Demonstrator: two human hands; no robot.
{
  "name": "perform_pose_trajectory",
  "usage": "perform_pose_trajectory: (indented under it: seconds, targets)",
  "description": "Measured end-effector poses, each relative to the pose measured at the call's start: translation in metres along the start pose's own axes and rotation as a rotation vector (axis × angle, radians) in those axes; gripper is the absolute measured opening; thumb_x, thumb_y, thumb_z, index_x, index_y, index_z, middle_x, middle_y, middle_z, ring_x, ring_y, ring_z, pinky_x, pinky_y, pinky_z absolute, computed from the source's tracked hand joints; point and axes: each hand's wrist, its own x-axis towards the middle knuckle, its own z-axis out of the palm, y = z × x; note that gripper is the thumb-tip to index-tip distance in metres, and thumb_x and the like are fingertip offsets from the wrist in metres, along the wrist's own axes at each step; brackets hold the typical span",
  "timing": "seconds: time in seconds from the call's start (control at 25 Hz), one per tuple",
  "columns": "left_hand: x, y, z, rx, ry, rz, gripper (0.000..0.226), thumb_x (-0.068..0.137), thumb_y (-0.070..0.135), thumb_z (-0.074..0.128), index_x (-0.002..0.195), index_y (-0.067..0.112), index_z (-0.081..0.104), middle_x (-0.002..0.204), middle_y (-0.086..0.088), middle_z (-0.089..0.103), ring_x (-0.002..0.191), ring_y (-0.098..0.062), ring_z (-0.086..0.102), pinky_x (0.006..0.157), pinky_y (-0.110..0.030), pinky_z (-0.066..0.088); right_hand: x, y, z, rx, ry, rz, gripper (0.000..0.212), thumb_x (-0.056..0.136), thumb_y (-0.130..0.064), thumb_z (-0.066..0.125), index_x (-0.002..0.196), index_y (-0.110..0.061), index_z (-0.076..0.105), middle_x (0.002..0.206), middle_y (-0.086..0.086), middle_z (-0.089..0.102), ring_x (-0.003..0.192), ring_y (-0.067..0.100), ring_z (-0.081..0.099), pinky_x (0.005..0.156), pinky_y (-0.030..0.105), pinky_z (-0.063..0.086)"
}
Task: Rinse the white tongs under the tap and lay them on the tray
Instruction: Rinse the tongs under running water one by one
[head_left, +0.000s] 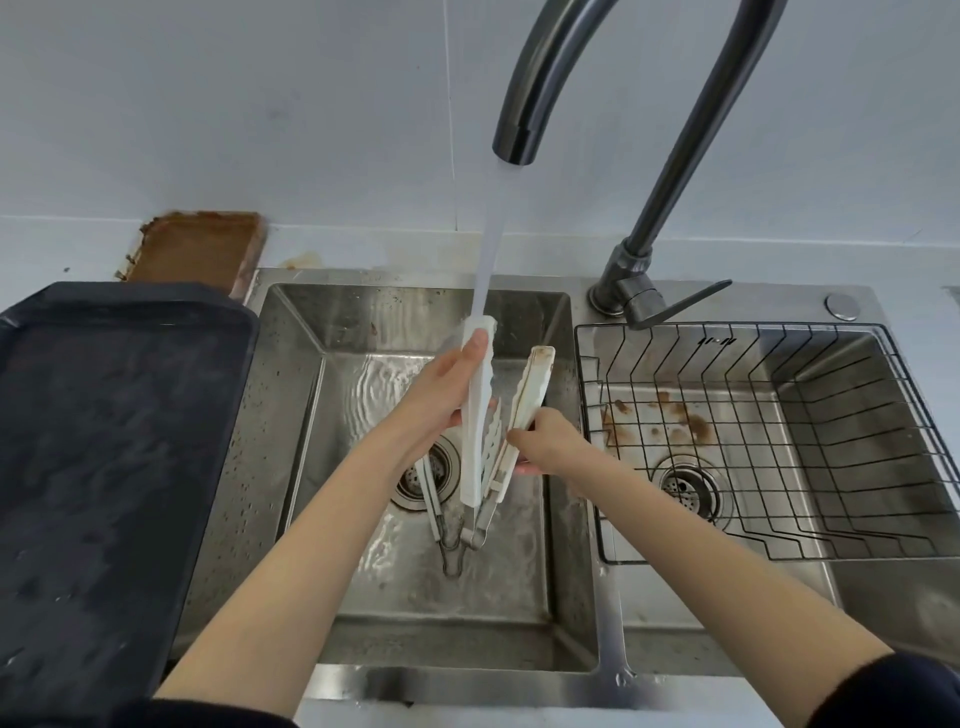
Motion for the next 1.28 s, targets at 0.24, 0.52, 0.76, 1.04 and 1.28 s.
perform_pose_trajectory:
  seconds: [0.24, 0.52, 0.76, 1.04, 1.28]
  targets:
    - [0.012, -0.003, -0.002, -0.069, 0.113, -0.048, 0.036, 0.096, 0.044, 0.034, 0.111, 0.019, 0.053, 0.069, 0.004, 0.053, 0.062, -0.011, 0.052, 0.066, -0.026, 0.045, -0.002, 0.004, 0.005, 0.036, -0.008, 0.051, 0.031, 0.093, -0.01, 0.044, 0.121, 0.0, 0.05, 0.124, 0.022, 0.06, 0.109, 0.031, 0.063, 0.08, 0.031, 0.056]
    - [0.006, -0.04, -0.031, -0.169, 0.398, -0.302, 0.025, 0.1, 0.014, 0.025, 0.122, 0.008, 0.037, 0.098, -0.009, 0.058, 0.08, -0.016, 0.056, 0.076, -0.031, 0.046, -0.01, 0.008, 0.021, -0.288, 0.101, -0.178, 0.031, 0.092, -0.017, 0.046, 0.121, -0.005, 0.041, 0.077, 0.002, 0.05, 0.082, 0.024, 0.061, 0.067, 0.032, 0.048]
    - [0.008, -0.04, -0.023, 0.455, 0.389, -0.107, 0.054, 0.098, 0.012, 0.035, 0.147, 0.003, 0.015, 0.156, -0.016, 0.016, 0.144, -0.028, 0.016, 0.116, -0.037, 0.016, -0.015, -0.007, 0.037, -0.192, 0.088, -0.285, 0.037, 0.093, -0.014, 0.05, 0.128, -0.005, 0.042, 0.087, 0.0, 0.059, 0.055, 0.009, 0.059, 0.044, 0.009, 0.046]
    - [0.027, -0.028, -0.003, -0.236, 0.209, -0.291, 0.033, 0.094, 0.001, 0.041, 0.124, -0.007, 0.049, 0.083, -0.009, 0.059, 0.071, -0.015, 0.054, 0.062, -0.024, 0.045, -0.009, -0.021, 0.038, -0.025, 0.085, -0.209, 0.029, 0.094, -0.01, 0.044, 0.12, 0.0, 0.048, 0.083, 0.008, 0.063, 0.052, 0.01, 0.055, 0.05, 0.02, 0.052]
    - [0.031, -0.027, -0.005, -0.354, 0.171, -0.297, 0.036, 0.093, -0.003, 0.039, 0.128, 0.0, 0.048, 0.079, -0.006, 0.057, 0.067, -0.012, 0.054, 0.052, -0.018, 0.05, -0.009, -0.023, 0.028, 0.185, 0.037, -0.181, 0.033, 0.094, -0.002, 0.042, 0.126, 0.0, 0.05, 0.084, 0.005, 0.059, 0.058, 0.009, 0.057, 0.049, 0.014, 0.051]
